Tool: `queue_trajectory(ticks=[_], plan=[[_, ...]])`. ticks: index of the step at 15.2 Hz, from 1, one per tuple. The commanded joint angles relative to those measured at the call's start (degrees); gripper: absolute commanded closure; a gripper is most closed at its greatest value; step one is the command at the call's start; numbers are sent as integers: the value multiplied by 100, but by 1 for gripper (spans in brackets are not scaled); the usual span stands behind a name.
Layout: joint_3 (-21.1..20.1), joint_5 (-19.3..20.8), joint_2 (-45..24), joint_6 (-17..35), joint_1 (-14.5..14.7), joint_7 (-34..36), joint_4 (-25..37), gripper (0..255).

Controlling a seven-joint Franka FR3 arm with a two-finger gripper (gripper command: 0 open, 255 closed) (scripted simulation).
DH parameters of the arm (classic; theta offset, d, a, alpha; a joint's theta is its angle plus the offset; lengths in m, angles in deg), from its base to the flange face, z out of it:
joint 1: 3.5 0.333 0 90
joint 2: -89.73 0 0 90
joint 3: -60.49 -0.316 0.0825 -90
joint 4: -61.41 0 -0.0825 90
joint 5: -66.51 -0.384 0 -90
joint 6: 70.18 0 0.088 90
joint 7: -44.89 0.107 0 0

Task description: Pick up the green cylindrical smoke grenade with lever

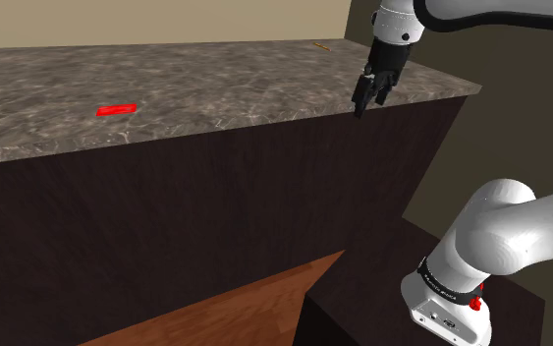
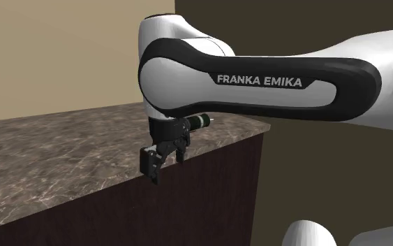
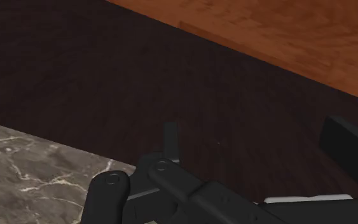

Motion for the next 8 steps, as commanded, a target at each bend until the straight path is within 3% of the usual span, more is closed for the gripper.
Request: queue_trajectory(ticks=[1,8], plan=[[0,0,0,0,0,0,0,0],[1232,639,66,-52,150,-2172,150,0]])
